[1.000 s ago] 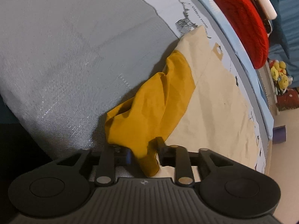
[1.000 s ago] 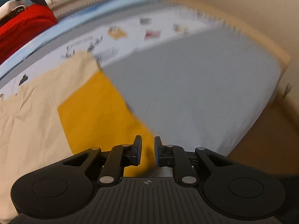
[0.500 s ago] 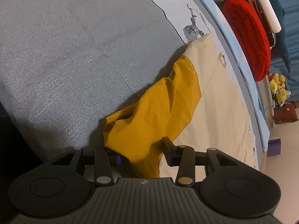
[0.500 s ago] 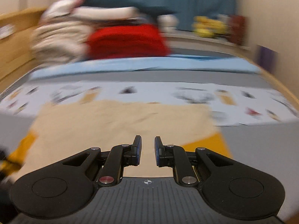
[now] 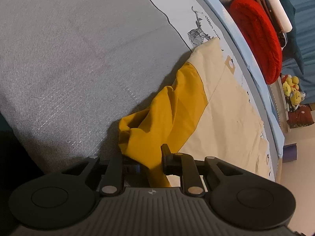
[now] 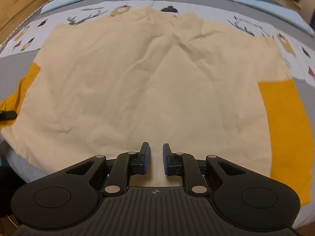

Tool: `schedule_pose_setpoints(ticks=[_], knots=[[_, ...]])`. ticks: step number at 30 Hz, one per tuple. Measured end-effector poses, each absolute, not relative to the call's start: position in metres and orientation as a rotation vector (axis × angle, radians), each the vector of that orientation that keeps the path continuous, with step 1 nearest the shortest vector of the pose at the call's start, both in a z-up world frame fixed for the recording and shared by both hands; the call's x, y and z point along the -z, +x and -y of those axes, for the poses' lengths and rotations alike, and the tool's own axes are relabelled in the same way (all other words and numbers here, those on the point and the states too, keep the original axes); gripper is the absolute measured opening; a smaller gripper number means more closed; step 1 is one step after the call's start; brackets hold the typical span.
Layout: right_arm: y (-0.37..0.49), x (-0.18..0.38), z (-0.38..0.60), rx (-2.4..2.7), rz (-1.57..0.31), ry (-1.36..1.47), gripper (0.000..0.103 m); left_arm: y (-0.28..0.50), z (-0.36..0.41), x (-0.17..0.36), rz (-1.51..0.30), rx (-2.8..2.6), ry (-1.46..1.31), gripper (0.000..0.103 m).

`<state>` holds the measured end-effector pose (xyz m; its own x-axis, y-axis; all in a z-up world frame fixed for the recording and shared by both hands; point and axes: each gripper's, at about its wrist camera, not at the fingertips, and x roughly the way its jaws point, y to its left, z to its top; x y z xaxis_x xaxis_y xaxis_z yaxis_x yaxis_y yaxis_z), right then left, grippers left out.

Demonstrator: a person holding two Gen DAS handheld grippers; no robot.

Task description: Fold large clothes

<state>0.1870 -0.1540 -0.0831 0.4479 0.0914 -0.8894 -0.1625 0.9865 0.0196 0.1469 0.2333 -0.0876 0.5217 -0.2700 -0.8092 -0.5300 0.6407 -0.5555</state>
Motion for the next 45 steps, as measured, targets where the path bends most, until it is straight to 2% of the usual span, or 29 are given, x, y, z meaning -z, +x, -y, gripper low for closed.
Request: schedule_pose_setpoints(ticks=[12, 19, 24, 27, 36, 45], knots=[[0.152, -0.015, 0.231, -0.159, -0.747, -0.024, 0.016, 0.15, -0.23, 0.091, -1.054, -0.209, -0.873, 0.033], [0.14, -0.016, 0.281, -0.07, -0.643, 0.021, 0.016, 0.152, -0.228, 0.092, -1.052, -0.222, -0.84, 0.035], [0.138, -0.001, 0.301, 0.002, -0.627, 0.124, 0.016, 0.154, -0.217, 0.085, -1.02, -0.207, -0.762, 0.021], [0.139, 0.006, 0.303, 0.011, -0.646, 0.13, 0.016, 0.153, -0.208, 0.079, -0.994, -0.206, -0.692, 0.017], [0.115, -0.011, 0.342, 0.058, -0.557, 0.209, 0.016, 0.145, -0.192, 0.058, -0.944, -0.199, -0.549, 0.012], [0.069, -0.025, 0.407, 0.15, -0.445, 0.303, 0.016, 0.148, -0.122, -0.03, -0.822, -0.184, -0.382, 0.009]])
